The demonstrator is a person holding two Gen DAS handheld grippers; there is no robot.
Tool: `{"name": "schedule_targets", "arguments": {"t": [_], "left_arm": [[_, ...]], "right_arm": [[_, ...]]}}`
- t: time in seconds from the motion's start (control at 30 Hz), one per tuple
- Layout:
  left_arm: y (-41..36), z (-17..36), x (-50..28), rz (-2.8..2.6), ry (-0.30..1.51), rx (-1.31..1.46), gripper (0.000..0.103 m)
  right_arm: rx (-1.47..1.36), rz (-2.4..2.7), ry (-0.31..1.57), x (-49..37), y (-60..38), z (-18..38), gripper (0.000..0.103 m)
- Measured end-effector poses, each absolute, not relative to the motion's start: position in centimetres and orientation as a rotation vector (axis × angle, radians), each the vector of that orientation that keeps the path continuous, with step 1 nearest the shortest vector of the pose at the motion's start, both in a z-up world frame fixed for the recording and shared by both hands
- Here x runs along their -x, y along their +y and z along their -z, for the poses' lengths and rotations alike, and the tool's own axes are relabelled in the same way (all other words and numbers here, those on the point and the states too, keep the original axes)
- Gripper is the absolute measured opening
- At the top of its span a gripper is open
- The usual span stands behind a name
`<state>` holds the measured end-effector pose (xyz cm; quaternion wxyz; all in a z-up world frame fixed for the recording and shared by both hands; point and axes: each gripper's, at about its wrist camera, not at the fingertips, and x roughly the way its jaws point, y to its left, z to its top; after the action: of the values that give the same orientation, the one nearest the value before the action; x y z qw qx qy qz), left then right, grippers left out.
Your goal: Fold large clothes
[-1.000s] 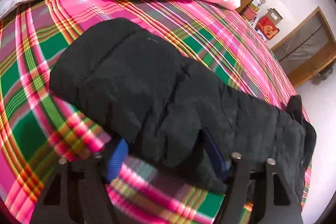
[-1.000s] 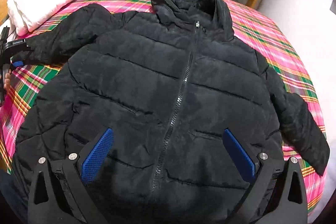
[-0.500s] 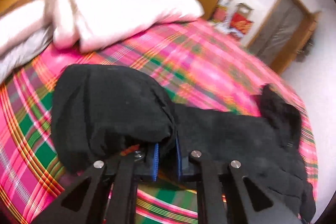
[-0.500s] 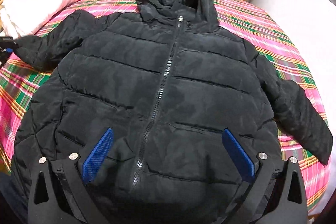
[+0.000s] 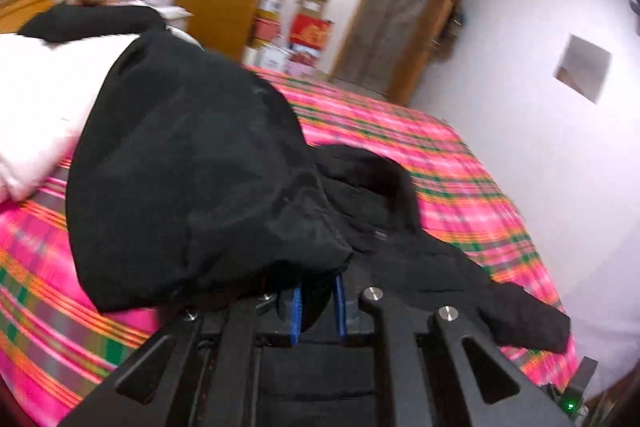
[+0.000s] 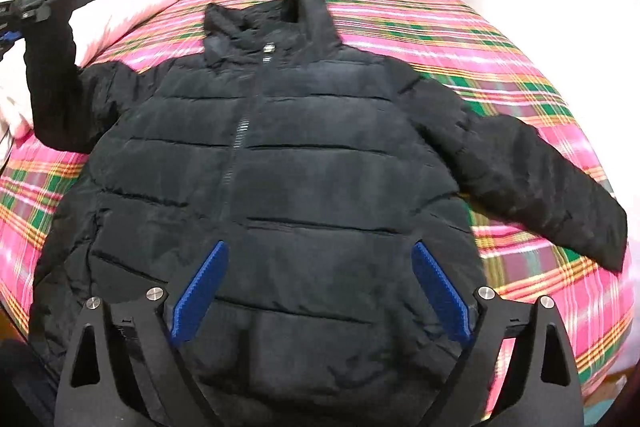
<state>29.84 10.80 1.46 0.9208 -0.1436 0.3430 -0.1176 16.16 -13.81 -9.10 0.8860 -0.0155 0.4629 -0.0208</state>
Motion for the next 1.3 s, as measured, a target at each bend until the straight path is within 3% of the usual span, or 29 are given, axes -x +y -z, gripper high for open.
{"name": "schedule_targets", "arguments": {"t": [0.3, 0.53, 0.63, 0.77, 0.97, 1.23, 1.27, 1.3], "left_arm": [[-4.4, 6.0, -31.4, 0.440, 0.901, 0.246, 0.016], [-7.5, 13.1, -31.8, 0.549, 1.099, 0.331, 0.051], [-7.0, 12.6, -30.8, 0.578, 1.094, 0.346, 0.058], [-4.6, 10.0, -28.9, 0.617, 1.037, 0.394, 0.058], [3.9, 5.9, -26.5, 0.535, 0.882, 0.465, 0.064], [13.2, 8.8, -28.7, 0.170, 0.924, 0.477, 0.064], [13.6, 8.8, -29.0, 0.159, 0.936, 0.472, 0.064], [12.4, 9.4, -30.1, 0.161, 0.933, 0.464, 0.064]], "right_arm": [[-0.038, 0.153, 0.971, -15.7, -20.5, 9.5, 0.092], [-0.076, 0.180, 0.979, -15.7, -22.3, 10.0, 0.092], [-0.097, 0.172, 0.974, -15.8, -22.4, 10.0, 0.092], [-0.131, 0.139, 0.957, -16.6, -21.9, 9.4, 0.092], [-0.190, 0.044, 0.913, -19.7, -19.9, 8.2, 0.092], [-0.212, -0.014, 0.975, -28.3, -17.4, 11.7, 0.092], [-0.225, -0.020, 0.995, -29.4, -17.3, 12.5, 0.089], [-0.238, -0.025, 1.008, -30.0, -17.3, 13.1, 0.080]]}}
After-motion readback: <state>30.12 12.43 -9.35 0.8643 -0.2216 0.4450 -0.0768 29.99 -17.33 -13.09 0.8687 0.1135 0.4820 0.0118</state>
